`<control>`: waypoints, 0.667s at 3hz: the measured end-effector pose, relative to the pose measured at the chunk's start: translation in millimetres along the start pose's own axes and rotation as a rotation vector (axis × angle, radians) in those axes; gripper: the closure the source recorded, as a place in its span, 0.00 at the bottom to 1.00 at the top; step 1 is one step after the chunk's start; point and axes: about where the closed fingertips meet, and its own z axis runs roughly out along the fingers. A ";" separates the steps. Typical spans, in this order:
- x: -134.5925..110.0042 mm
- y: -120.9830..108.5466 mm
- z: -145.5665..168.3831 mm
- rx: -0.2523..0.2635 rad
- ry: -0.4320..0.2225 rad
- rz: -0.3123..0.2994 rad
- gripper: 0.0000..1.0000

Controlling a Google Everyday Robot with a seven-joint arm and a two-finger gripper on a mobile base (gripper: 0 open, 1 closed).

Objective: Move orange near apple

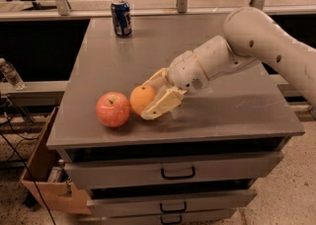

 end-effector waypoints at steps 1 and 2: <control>-2.5 2.4 2.1 -0.002 -0.002 -0.002 0.00; -2.7 3.0 1.9 0.000 -0.002 -0.002 0.00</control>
Offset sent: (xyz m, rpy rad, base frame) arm -0.0040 -0.0016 0.0026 0.0054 -0.0048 -0.0156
